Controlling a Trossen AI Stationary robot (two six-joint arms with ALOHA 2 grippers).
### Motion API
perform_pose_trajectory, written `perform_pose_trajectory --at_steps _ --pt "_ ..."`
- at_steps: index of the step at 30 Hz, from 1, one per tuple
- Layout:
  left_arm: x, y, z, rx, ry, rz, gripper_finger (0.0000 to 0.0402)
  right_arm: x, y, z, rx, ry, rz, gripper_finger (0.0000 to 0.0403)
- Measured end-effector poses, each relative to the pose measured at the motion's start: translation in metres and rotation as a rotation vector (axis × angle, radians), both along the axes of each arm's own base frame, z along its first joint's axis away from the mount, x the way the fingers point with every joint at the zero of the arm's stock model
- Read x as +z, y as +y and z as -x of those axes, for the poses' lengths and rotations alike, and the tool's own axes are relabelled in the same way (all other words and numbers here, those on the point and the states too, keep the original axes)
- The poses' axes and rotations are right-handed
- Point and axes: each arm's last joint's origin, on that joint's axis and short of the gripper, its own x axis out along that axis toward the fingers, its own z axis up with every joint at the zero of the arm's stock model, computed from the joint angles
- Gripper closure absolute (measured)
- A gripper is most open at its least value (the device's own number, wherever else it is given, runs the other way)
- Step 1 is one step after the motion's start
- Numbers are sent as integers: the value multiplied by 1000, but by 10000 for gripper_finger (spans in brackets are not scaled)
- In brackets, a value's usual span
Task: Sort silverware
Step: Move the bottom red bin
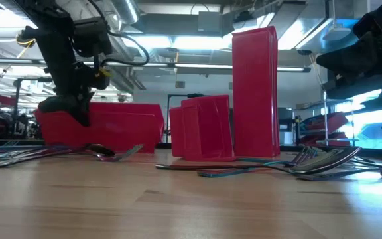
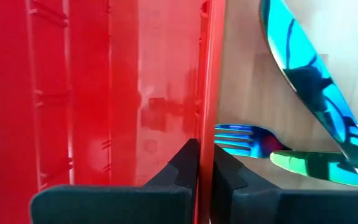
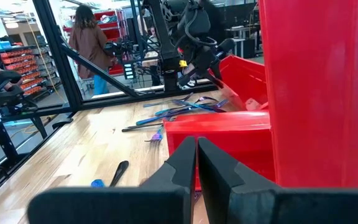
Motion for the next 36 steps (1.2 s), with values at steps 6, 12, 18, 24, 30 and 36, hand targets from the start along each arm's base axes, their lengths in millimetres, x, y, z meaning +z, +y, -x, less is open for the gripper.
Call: perform_pose_trajectory --at_steps 6,12,18,24,30,36 --pt "-1 -1 2 7 0 43 401 0 0 0 0 0 0 403" --pt "1 -2 3 19 -5 54 401 0 0 0 0 0 0 403" --pt "9 -1 -1 20 -22 66 402 0 0 0 0 0 0 403" --pt "9 -3 -1 23 -39 122 402 0 0 0 0 0 0 403" --pt "9 -7 -2 -2 -41 135 401 0 0 0 0 0 0 403" --pt "9 -9 -3 -17 -42 143 401 0 0 0 0 0 0 403"
